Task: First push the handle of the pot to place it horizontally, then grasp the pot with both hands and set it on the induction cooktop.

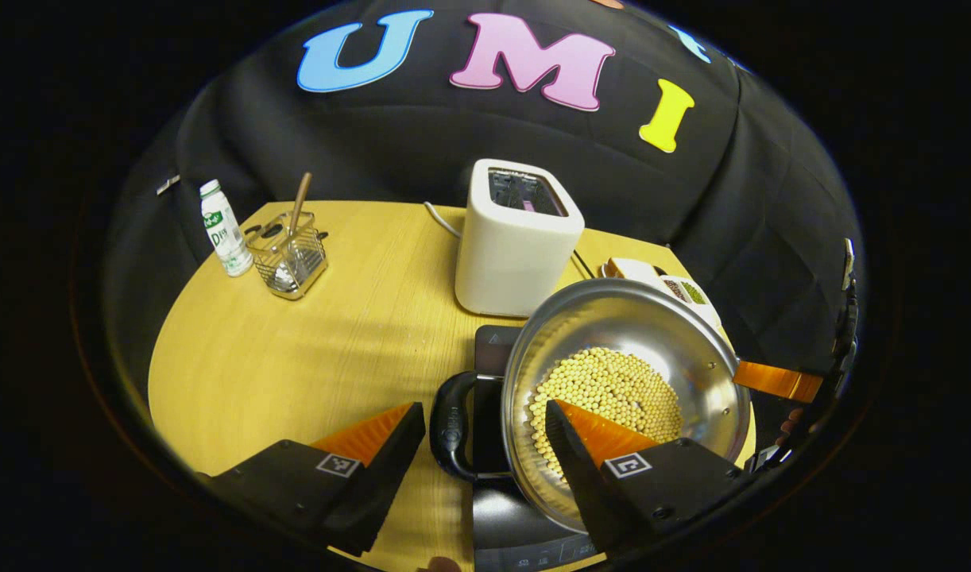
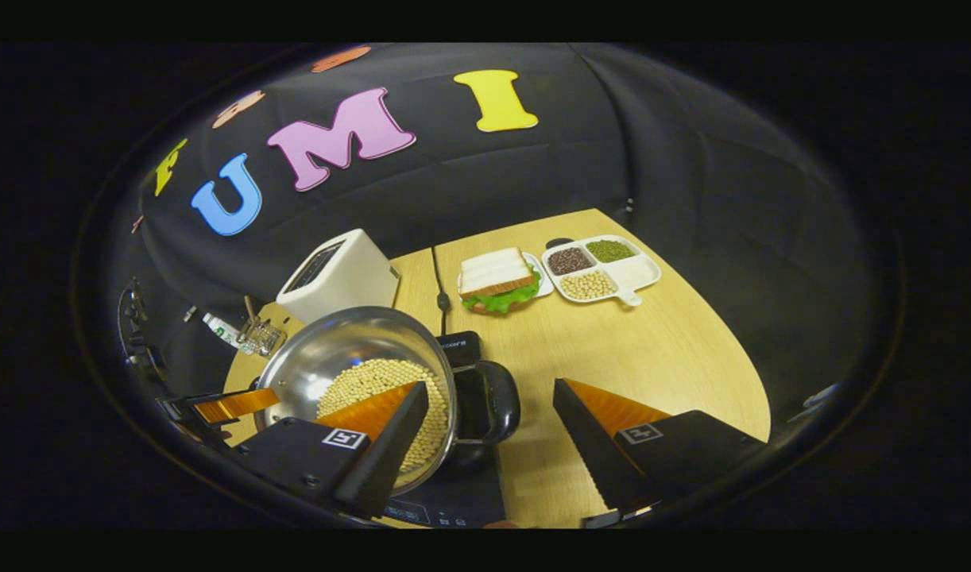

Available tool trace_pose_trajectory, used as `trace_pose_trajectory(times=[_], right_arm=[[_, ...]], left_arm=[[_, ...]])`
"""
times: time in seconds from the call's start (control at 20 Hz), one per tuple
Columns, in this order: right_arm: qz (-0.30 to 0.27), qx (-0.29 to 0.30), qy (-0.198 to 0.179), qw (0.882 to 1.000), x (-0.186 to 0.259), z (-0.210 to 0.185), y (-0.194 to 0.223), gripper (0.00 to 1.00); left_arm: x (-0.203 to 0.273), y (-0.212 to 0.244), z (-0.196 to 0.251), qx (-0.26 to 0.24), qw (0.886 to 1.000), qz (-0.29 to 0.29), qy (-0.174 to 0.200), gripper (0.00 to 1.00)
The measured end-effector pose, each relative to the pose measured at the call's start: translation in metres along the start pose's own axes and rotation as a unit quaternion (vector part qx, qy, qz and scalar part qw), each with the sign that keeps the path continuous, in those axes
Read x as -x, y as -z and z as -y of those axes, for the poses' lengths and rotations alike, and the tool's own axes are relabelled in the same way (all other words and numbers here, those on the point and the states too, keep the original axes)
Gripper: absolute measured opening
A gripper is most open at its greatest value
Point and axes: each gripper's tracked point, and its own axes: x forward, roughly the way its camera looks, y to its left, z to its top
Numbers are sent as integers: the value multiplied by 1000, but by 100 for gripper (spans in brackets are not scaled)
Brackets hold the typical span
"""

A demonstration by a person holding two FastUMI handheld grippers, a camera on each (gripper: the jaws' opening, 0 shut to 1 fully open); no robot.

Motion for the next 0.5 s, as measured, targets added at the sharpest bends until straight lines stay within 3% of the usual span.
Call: trace_pose_trajectory(times=[0.25,0.5], right_arm=[[75,8,19,997,67,-3,-31,99],[189,39,65,979,152,3,-64,99]], left_arm=[[78,-39,4,-25,996,80,-9,96],[171,-57,-14,-48,983,167,-63,96]])
